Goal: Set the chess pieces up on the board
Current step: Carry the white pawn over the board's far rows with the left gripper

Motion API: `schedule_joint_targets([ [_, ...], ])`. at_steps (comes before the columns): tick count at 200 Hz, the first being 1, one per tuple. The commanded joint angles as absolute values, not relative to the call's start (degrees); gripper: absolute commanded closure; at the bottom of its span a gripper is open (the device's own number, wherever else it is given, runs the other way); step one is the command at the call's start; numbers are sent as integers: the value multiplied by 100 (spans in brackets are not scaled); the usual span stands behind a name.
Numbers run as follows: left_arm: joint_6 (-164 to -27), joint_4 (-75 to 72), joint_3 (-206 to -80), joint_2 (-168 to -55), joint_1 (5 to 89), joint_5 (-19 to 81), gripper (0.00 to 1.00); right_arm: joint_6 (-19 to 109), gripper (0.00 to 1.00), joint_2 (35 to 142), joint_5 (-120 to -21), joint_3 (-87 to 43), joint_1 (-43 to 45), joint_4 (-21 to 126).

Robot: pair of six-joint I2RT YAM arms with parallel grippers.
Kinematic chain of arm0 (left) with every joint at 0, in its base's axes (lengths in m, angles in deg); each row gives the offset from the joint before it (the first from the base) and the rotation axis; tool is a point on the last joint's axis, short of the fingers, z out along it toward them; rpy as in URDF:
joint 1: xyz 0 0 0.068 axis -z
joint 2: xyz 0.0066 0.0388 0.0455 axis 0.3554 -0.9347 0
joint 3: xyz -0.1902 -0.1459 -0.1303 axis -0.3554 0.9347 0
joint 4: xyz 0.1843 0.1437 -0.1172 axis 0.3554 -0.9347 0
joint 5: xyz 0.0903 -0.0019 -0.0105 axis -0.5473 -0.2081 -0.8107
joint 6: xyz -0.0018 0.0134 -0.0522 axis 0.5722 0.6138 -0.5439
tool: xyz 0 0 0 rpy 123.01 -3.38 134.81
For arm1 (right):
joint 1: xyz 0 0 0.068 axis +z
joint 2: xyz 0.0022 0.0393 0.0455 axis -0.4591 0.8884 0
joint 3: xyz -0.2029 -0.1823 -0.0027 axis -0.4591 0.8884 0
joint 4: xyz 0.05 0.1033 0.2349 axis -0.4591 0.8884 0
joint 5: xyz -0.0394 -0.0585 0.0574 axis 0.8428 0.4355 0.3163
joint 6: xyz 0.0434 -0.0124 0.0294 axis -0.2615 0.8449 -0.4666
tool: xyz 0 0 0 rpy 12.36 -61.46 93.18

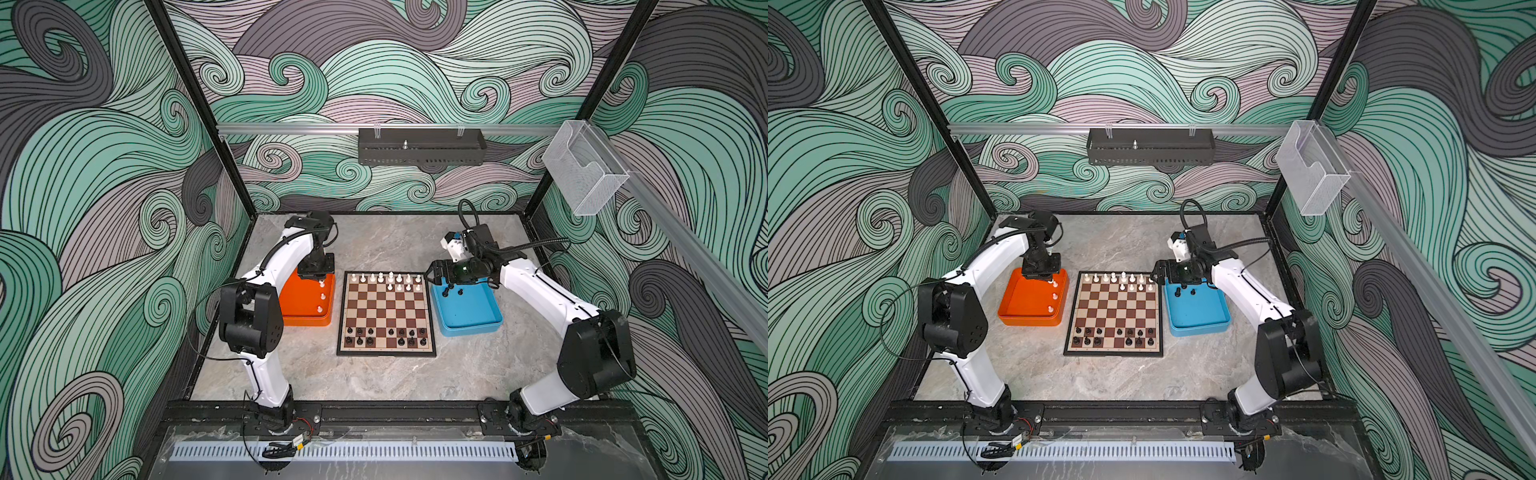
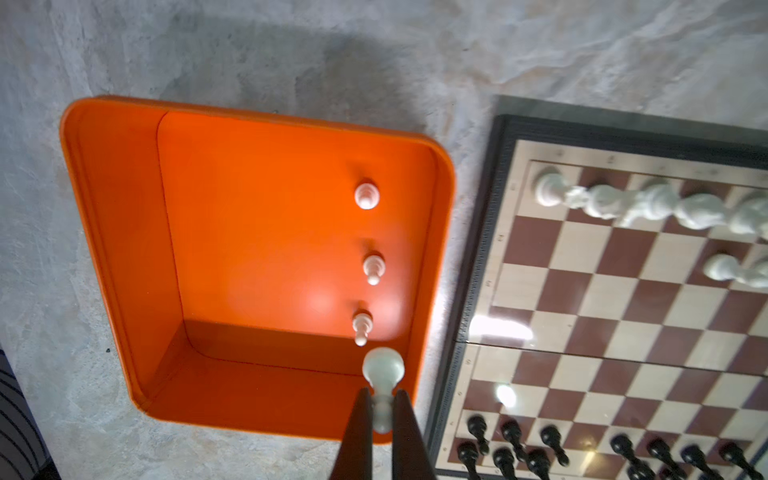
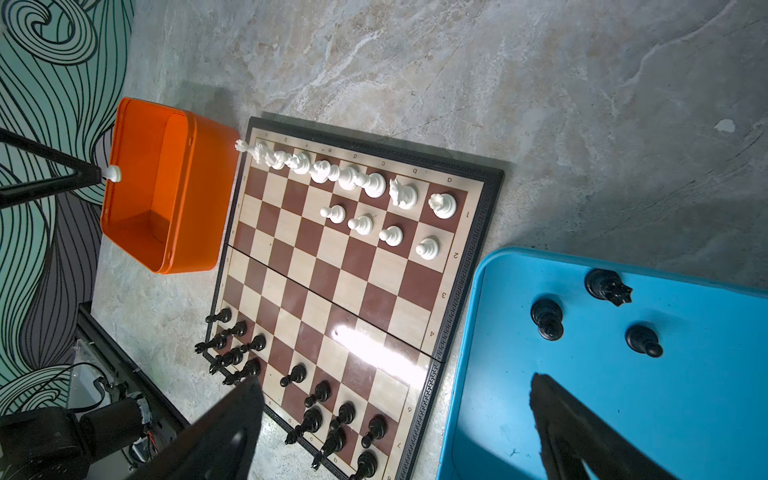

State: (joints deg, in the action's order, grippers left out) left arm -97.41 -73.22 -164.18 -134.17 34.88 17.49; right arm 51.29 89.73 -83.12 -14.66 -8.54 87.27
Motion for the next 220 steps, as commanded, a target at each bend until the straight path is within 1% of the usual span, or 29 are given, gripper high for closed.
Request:
schedule_joint_targets([
  [1, -9655, -7785, -16938, -13767, 3833, 1799, 92, 5194, 0, 8801, -8216, -1457, -833, 8851],
  [27, -9646, -7936, -17370, -14160, 4169, 1989, 92, 5208, 0, 8745, -8180, -1444, -847, 8885],
  [64, -9637, -8171, -17770, -14688, 4403, 2130, 92, 5221, 1, 8705, -8160, -1418, -883, 8900],
  [161, -9512, -8241, -18396, -15651, 4446, 2287, 90, 5265, 1, 8690, -8095, -1338, -925, 8923],
  [220, -9471, -8357, -18769, -16087, 4437, 2148, 90, 5291, 0, 8725, -8067, -1321, -956, 8927],
])
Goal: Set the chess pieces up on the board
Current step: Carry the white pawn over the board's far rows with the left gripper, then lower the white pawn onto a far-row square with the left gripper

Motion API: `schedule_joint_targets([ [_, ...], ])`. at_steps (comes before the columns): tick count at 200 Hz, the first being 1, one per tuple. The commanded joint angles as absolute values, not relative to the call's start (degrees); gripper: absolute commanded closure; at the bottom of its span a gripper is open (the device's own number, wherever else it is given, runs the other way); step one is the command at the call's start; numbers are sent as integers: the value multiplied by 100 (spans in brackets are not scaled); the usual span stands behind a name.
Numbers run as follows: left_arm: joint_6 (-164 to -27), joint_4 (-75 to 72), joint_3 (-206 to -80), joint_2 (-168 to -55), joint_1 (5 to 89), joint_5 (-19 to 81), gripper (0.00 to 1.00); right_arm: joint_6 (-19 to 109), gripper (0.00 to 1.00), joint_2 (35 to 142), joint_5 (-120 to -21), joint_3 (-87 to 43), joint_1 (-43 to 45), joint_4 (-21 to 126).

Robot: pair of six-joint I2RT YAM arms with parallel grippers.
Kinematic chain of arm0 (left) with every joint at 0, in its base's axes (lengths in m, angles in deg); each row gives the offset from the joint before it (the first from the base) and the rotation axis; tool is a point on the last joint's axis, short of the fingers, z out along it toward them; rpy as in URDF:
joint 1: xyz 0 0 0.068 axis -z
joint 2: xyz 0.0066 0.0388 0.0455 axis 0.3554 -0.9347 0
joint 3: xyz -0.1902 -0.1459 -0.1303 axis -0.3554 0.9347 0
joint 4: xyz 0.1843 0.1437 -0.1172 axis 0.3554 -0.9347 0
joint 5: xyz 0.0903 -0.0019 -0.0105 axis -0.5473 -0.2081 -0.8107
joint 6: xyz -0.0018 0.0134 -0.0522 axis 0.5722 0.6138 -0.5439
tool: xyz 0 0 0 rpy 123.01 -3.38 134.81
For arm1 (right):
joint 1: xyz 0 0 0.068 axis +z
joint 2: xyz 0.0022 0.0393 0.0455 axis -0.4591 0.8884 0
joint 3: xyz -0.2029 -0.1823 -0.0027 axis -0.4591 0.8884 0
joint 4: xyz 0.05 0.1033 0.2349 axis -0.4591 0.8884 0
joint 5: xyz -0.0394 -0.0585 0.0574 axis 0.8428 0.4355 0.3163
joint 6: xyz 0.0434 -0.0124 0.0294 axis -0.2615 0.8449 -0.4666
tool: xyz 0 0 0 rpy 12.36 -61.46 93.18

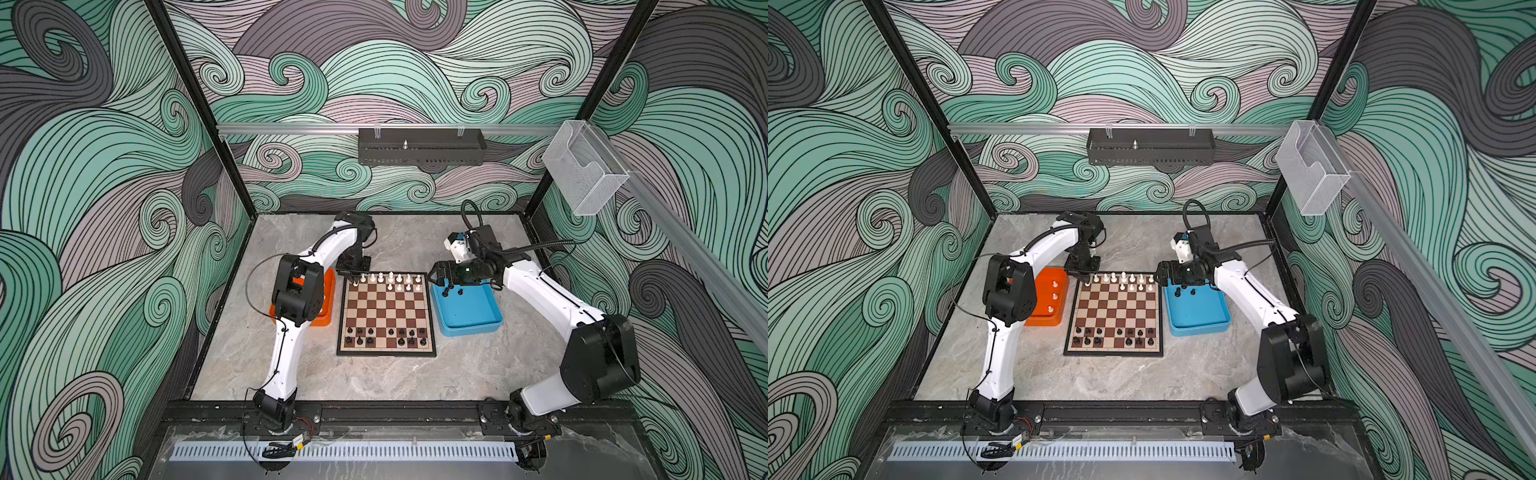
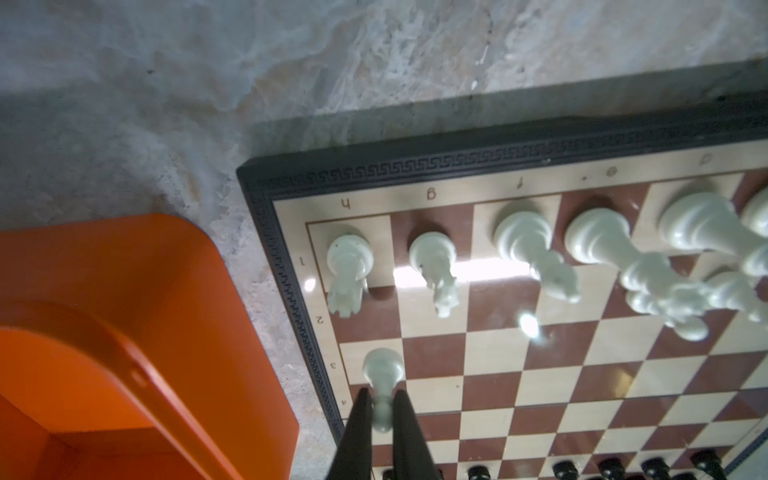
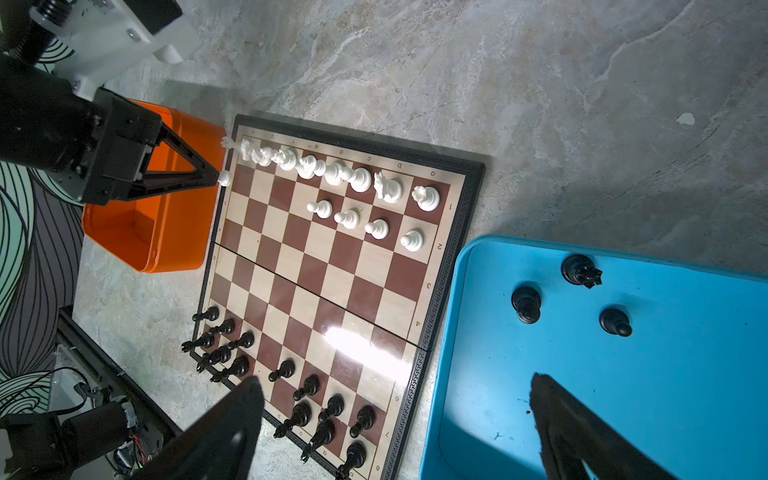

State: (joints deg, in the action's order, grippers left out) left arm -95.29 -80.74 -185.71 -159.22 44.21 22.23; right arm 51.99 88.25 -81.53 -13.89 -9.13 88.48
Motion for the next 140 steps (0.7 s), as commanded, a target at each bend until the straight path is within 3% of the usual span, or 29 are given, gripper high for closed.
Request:
schedule_joint_targets([
  [1, -9475, -8357, -18776, -16088, 4442, 2143, 90, 5291, 0, 8720, -8071, -1321, -957, 8930],
  [140, -9460, -8409, -18903, -16319, 4442, 1919, 89, 5308, 0, 8803, -8067, -1312, -984, 8930],
])
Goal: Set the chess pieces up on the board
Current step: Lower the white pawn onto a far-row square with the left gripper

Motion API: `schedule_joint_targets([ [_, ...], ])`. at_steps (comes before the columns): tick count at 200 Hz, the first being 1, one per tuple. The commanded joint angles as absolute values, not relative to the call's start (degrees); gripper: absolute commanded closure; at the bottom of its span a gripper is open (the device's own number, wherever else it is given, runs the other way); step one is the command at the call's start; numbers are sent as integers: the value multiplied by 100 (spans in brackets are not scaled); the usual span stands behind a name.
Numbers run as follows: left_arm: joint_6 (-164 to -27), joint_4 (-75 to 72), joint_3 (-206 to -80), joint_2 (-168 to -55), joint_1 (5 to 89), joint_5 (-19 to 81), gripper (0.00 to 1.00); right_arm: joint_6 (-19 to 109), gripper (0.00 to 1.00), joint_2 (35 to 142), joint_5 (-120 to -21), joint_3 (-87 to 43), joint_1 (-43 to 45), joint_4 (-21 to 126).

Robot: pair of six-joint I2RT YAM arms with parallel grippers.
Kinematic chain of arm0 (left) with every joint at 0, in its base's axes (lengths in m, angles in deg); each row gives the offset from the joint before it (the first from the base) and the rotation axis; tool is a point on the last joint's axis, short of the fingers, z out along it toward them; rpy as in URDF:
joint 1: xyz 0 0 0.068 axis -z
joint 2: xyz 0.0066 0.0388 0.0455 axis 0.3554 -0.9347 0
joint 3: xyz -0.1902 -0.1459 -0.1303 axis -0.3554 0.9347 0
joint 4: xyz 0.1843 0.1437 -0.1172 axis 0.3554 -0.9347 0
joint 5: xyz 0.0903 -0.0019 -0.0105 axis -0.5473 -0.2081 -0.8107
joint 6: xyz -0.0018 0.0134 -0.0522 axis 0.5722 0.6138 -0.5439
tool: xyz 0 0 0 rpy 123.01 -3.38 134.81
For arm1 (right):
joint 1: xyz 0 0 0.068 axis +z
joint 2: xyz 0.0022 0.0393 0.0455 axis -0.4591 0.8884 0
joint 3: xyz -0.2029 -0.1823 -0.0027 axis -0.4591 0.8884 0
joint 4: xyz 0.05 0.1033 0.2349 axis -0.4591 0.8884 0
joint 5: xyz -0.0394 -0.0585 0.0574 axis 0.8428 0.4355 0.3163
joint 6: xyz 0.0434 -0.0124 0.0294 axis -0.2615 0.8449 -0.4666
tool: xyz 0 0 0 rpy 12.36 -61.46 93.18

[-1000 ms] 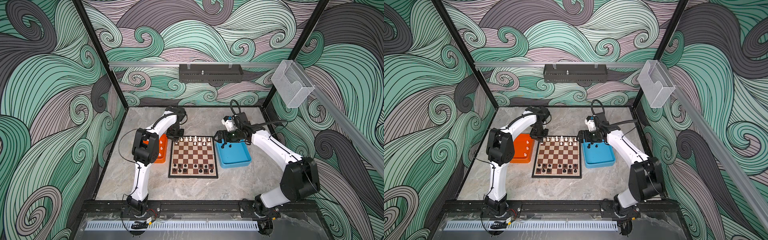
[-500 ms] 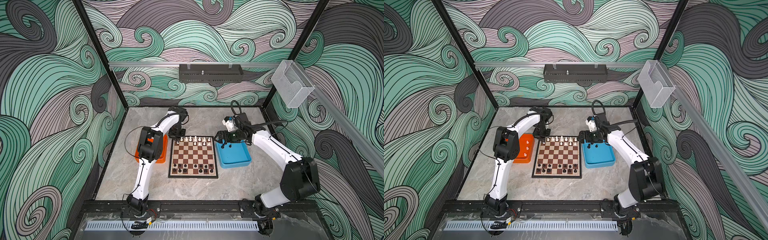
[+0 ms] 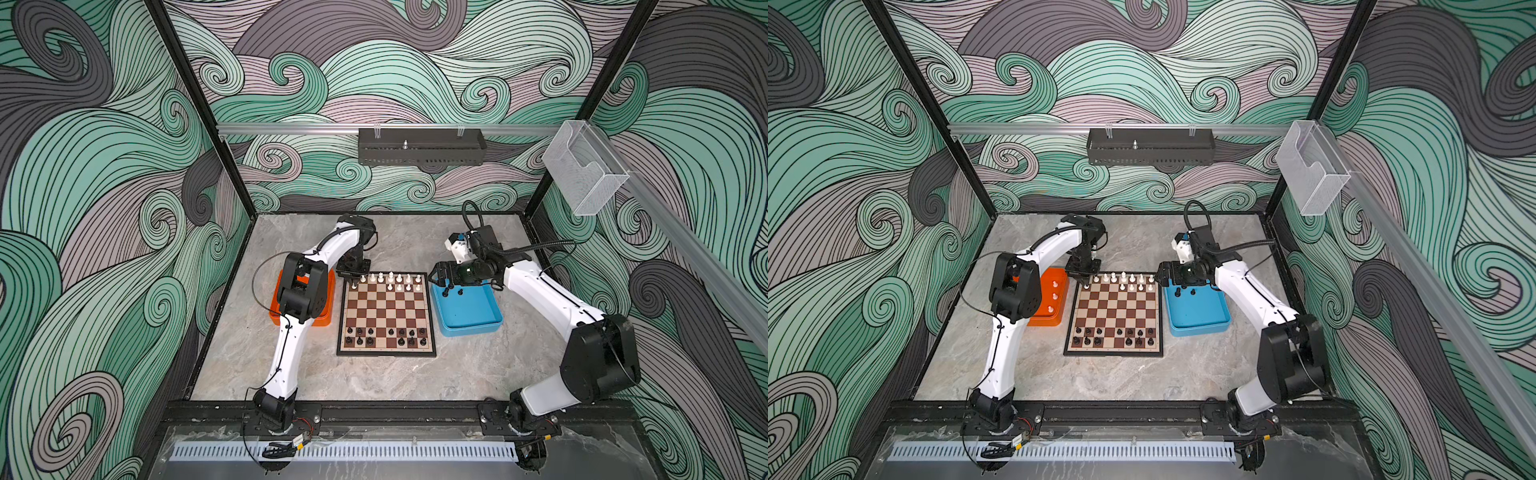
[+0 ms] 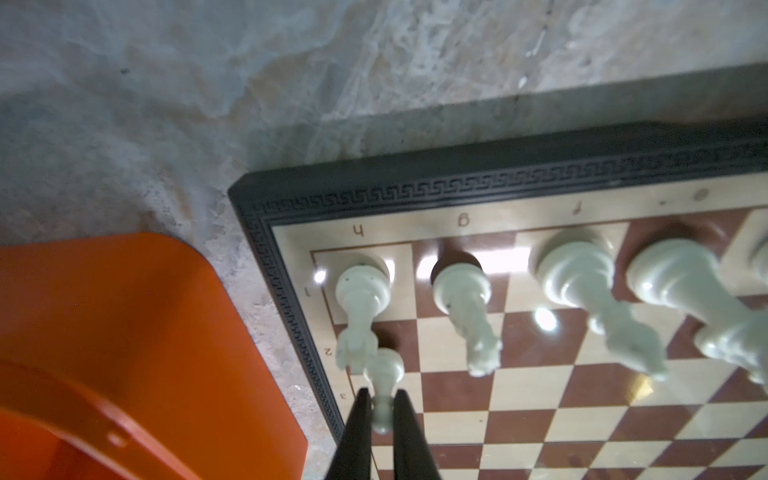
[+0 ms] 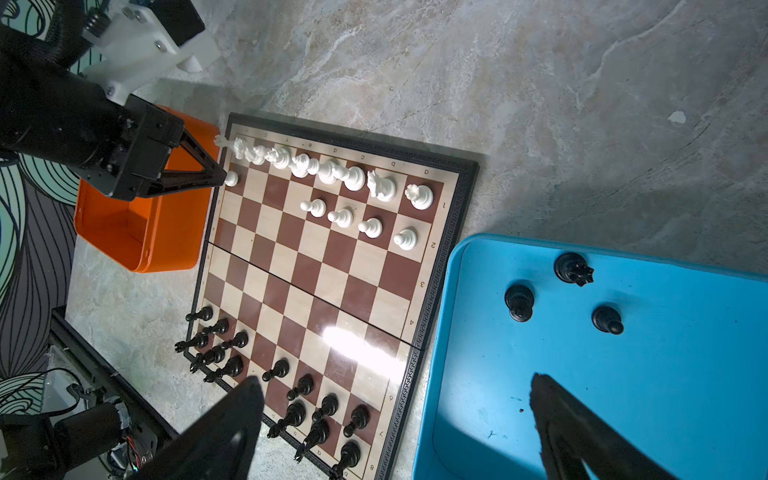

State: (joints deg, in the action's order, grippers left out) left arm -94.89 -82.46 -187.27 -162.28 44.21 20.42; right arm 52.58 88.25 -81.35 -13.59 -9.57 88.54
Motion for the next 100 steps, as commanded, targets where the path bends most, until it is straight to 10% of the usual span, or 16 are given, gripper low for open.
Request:
schedule_joint_targets([
  [1, -9456, -8409, -18905, -16318, 4439, 1919, 89, 5309, 0, 8804, -8067, -1312, -984, 8931],
  [100, -9461, -8382, -18915, -16361, 4429, 1902, 87, 5309, 0, 8793, -8056, -1311, -988, 8928],
])
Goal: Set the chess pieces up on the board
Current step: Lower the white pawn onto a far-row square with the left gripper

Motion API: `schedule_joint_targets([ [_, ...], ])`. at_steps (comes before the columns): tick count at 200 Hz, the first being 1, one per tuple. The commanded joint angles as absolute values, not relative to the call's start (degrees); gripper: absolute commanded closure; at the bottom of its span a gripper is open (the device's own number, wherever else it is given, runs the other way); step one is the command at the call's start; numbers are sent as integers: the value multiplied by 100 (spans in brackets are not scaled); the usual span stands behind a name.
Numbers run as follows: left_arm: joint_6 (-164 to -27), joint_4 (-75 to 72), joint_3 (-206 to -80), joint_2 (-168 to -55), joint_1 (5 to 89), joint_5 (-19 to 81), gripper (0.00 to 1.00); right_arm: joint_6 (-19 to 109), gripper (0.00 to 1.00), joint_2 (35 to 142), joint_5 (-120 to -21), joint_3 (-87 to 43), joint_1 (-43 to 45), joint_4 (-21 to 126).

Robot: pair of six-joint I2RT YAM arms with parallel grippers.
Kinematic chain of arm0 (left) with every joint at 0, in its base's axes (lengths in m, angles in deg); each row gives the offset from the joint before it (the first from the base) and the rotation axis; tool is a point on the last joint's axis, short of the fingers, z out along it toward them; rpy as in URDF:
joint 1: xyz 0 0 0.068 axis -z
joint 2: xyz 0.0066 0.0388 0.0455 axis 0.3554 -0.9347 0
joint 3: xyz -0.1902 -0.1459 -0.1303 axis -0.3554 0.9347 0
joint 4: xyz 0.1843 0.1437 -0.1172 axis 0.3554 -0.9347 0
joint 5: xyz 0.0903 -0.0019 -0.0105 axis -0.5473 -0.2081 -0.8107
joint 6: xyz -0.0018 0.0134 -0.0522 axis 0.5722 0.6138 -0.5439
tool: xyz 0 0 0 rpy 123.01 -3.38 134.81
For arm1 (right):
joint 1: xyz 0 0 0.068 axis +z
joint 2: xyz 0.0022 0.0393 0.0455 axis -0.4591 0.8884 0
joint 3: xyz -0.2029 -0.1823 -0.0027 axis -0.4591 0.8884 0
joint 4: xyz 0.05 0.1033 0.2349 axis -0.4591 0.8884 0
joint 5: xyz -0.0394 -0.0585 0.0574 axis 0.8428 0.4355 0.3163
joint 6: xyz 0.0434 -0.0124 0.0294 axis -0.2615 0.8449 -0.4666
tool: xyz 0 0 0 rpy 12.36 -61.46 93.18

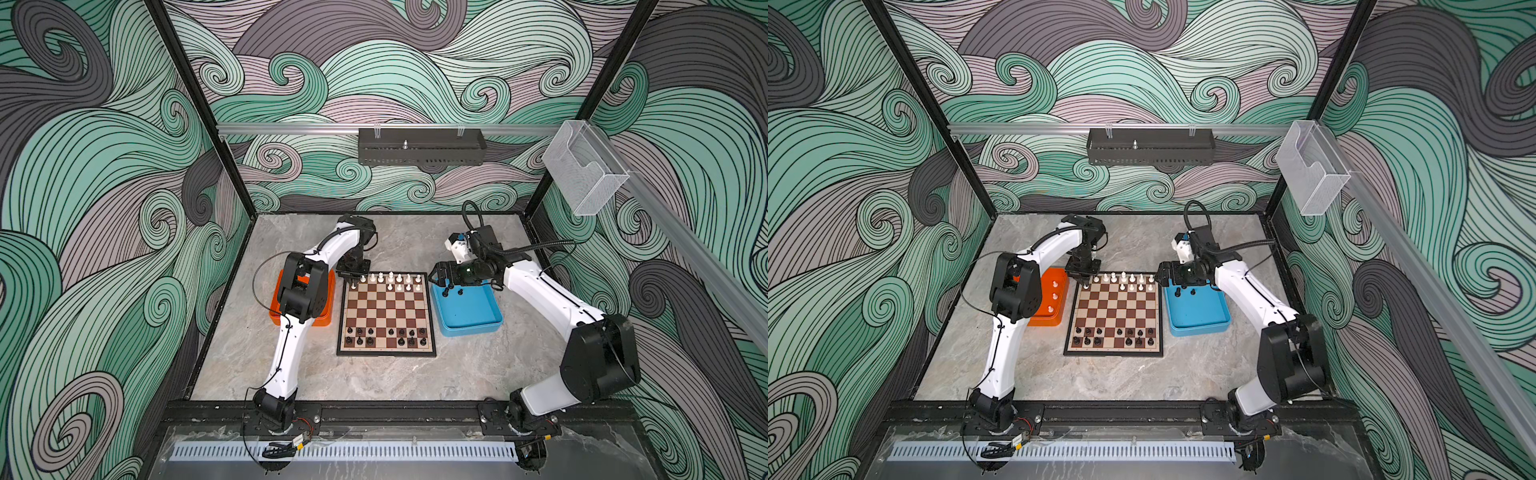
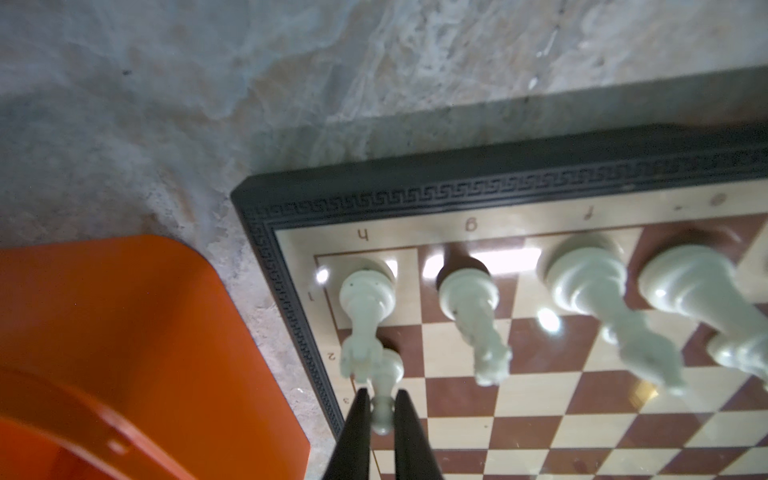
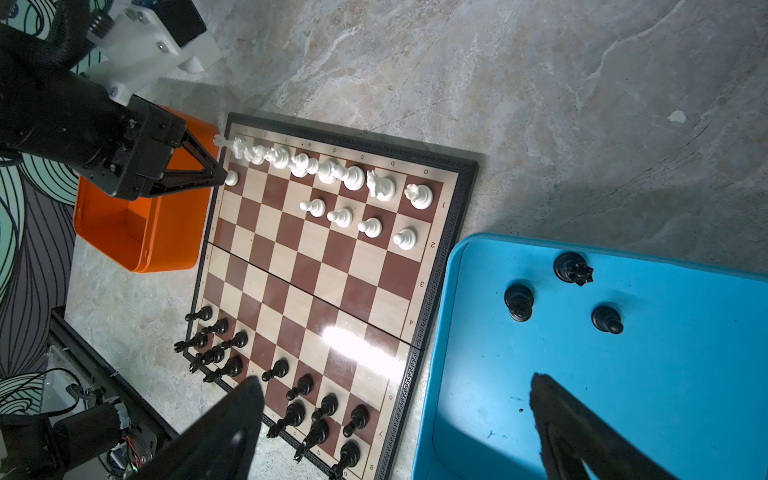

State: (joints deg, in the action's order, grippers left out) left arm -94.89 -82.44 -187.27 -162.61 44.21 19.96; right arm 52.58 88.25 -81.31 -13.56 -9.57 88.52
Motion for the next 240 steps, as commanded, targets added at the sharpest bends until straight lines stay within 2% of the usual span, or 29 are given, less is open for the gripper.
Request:
schedule_joint_targets([
  [1, -9461, -8378, -18915, -16361, 4429, 1902, 87, 5309, 0, 8794, -8057, -1312, -990, 8931],
  [147, -9484, -8295, -18942, -16401, 4428, 1910, 84, 5311, 0, 8826, -8065, -1322, -992, 8929],
  [172, -9480, -8295, -18950, -16396, 4433, 1910, 81, 5308, 0, 8839, -8075, -1323, -992, 8931],
  [202, -9491, -8268, -18955, -16365, 4428, 1910, 74, 5308, 0, 8834, -8075, -1334, -992, 8926],
  [240, -9498, -8268, -18999, -16318, 4428, 1919, 71, 5304, 0, 8852, -8087, -1347, -992, 8933],
])
